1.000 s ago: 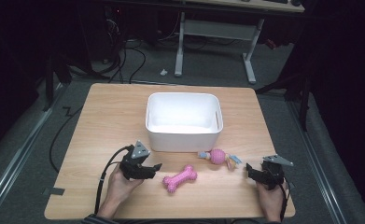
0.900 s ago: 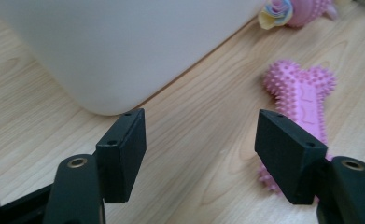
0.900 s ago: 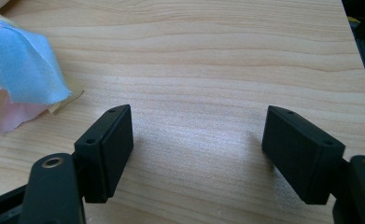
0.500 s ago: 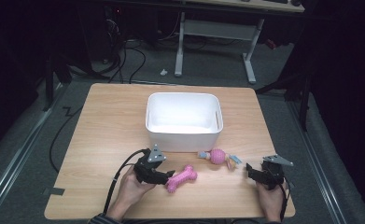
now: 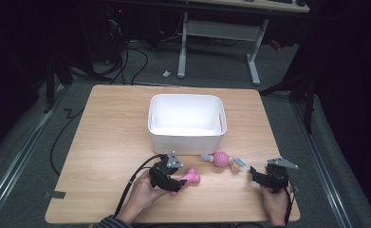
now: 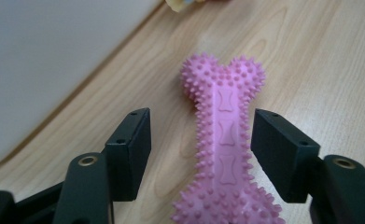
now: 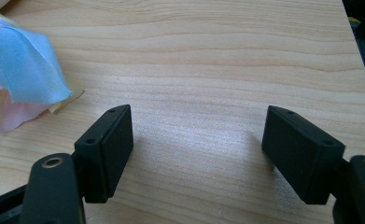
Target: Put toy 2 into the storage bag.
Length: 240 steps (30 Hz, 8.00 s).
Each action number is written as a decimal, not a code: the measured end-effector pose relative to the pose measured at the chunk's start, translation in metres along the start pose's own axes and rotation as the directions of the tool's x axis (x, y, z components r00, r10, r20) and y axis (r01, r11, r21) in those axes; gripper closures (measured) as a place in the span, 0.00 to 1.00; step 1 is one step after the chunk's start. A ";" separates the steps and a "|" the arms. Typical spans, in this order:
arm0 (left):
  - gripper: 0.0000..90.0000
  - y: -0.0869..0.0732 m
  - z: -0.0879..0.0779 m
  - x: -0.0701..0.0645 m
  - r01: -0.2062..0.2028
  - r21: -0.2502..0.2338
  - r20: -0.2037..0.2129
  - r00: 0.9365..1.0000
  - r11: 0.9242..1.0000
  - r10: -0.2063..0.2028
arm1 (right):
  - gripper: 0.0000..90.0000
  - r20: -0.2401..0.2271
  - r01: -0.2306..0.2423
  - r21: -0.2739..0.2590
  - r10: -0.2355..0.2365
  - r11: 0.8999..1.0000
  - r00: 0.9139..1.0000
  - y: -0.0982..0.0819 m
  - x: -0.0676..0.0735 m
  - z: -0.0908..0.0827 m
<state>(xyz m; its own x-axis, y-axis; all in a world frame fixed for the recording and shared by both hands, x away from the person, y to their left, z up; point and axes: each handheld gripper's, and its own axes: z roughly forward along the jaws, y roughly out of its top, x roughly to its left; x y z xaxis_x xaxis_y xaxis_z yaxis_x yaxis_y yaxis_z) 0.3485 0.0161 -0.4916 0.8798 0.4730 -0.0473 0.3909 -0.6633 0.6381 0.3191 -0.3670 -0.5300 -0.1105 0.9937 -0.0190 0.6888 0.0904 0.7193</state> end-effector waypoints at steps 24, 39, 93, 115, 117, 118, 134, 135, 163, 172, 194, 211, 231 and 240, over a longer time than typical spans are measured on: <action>0.51 0.010 0.019 -0.011 -0.033 0.076 0.036 0.999 0.997 0.030 | 0.28 -0.003 -0.001 0.001 0.001 1.000 1.000 0.000 0.000 0.000; 0.65 0.012 0.022 -0.014 -0.071 0.118 0.003 0.997 0.991 0.071 | 0.28 -0.004 -0.001 0.001 0.001 1.000 1.000 0.000 0.000 0.000; 0.66 0.019 -0.058 0.019 -0.009 -0.049 0.078 0.997 0.999 0.013 | 0.28 -0.005 0.001 0.003 -0.001 1.000 1.000 0.000 0.001 0.000; 0.66 0.043 -0.105 0.031 0.005 -0.110 0.075 0.997 0.994 0.003 | 0.28 -0.006 0.002 0.003 -0.002 1.000 1.000 0.000 0.001 0.000; 0.66 0.047 -0.108 0.032 0.000 -0.115 0.085 0.996 0.993 0.010 | 0.28 -0.007 0.003 0.003 -0.002 1.000 1.000 0.000 0.001 0.000; 0.66 0.050 -0.109 0.033 -0.004 -0.118 0.083 0.996 0.993 0.014 | 0.28 -0.007 0.002 0.003 -0.002 1.000 1.000 0.000 0.001 0.000; 0.66 0.087 -0.125 0.045 -0.029 -0.152 0.079 0.996 0.988 0.042 | 0.28 -0.007 0.003 0.003 -0.003 1.000 1.000 0.000 0.001 0.000; 0.66 0.090 -0.126 0.046 -0.027 -0.152 0.083 0.996 0.988 0.040 | 0.28 -0.007 0.003 0.003 -0.003 1.000 1.000 0.000 0.001 0.000; 0.66 0.122 -0.107 0.081 -0.043 -0.138 -0.016 0.999 0.990 0.041 | 0.28 -0.011 0.001 0.001 -0.001 1.000 1.000 0.000 0.000 0.000; 0.66 0.124 -0.095 0.091 -0.014 -0.141 -0.021 1.000 0.990 0.011 | 0.28 -0.011 0.002 0.001 -0.002 1.000 1.000 0.000 0.000 0.000; 0.66 0.125 -0.063 0.111 0.035 -0.130 -0.064 0.997 0.991 -0.044 | 0.28 -0.013 0.000 0.000 0.000 1.000 1.000 0.000 0.000 0.000; 0.65 0.127 -0.042 0.103 0.017 -0.073 -0.100 0.995 0.997 -0.024 | 0.28 -0.015 0.001 0.000 -0.001 1.000 1.000 0.000 0.000 0.000; 0.65 0.123 -0.029 0.106 0.048 -0.031 -0.096 0.994 0.998 -0.051 | 0.28 -0.015 0.003 0.000 -0.003 1.000 1.000 0.000 0.000 0.000; 0.60 0.123 -0.037 0.107 0.064 -0.070 -0.075 0.995 0.995 -0.069 | 0.28 -0.013 0.005 0.002 -0.005 1.000 1.000 0.000 0.001 0.000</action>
<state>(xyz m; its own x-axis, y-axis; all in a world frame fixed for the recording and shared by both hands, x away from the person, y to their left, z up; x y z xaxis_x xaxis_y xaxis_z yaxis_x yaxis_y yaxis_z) 0.4808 0.0066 -0.3896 0.8276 0.5603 -0.0333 0.4265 -0.5892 0.6862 0.3187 -0.3665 -0.5297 -0.1231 0.9923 -0.0139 0.6899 0.0956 0.7175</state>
